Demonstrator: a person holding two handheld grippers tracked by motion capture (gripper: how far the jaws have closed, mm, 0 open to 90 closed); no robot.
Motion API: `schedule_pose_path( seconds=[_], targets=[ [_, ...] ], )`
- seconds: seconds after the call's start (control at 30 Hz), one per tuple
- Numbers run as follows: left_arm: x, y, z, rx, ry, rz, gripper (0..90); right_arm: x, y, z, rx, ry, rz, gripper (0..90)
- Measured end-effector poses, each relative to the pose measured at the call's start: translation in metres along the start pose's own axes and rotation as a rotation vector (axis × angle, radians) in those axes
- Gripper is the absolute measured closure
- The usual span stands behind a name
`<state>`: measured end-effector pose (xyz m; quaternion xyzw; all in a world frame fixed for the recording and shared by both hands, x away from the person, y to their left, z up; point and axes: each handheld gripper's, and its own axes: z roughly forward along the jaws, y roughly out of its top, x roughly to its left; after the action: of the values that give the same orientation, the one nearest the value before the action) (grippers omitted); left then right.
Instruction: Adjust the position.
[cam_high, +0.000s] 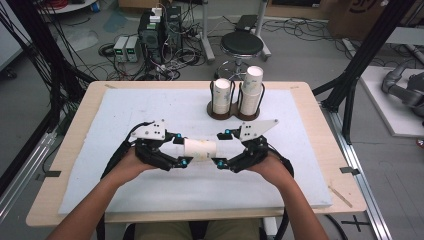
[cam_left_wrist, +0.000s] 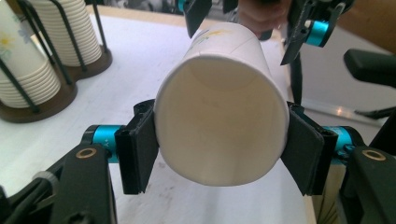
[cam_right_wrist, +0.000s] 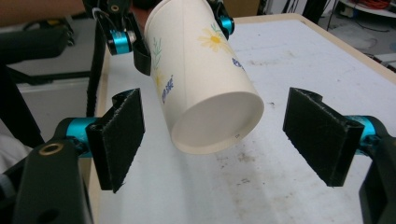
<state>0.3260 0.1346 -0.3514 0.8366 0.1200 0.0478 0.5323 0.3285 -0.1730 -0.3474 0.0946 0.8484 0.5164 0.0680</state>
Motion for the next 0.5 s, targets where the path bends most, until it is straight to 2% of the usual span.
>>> schedule_pose_path(
  seconds=[0.03, 0.07, 0.1, 0.13, 0.17, 0.2, 0.27, 0.43, 0.47, 0.5],
  targets=[
    [0.0, 0.0, 0.0, 0.0, 0.0, 0.0, 34.0, 0.0, 0.0, 0.0, 0.0, 0.0, 0.0, 21.3],
    [0.001, 0.004, -0.001, 0.026, 0.002, -0.006, 34.0, 0.0, 0.004, 0.001, 0.02, -0.003, -0.015, 21.3],
    [0.001, 0.004, -0.001, 0.026, 0.002, -0.006, 34.0, 0.0, 0.004, 0.001, 0.02, -0.003, -0.015, 21.3],
    [0.002, 0.007, -0.001, 0.056, 0.007, -0.003, 34.0, 0.0, 0.007, 0.003, 0.036, -0.011, -0.032, 21.3],
    [0.002, 0.007, -0.001, 0.056, 0.007, -0.003, 34.0, 0.0, 0.008, 0.004, 0.048, -0.014, -0.042, 21.3],
    [0.002, 0.01, 0.0, 0.096, 0.007, 0.008, 34.0, 0.0, 0.009, 0.005, 0.064, -0.021, -0.055, 21.3],
    [0.002, 0.013, 0.001, 0.126, 0.011, 0.012, 34.0, 0.0, 0.011, 0.007, 0.089, -0.025, -0.064, 21.3],
    [0.003, 0.018, 0.004, 0.171, 0.011, 0.024, 34.0, 0.0, 0.015, 0.014, 0.153, -0.026, -0.103, 21.4],
    [0.002, 0.019, 0.006, 0.194, 0.011, 0.02, 34.1, 0.0, 0.016, 0.016, 0.163, -0.022, -0.111, 21.4],
    [0.002, 0.019, 0.006, 0.194, 0.011, 0.02, 34.0, 0.0, 0.016, 0.016, 0.163, -0.022, -0.111, 21.4]
  ],
)
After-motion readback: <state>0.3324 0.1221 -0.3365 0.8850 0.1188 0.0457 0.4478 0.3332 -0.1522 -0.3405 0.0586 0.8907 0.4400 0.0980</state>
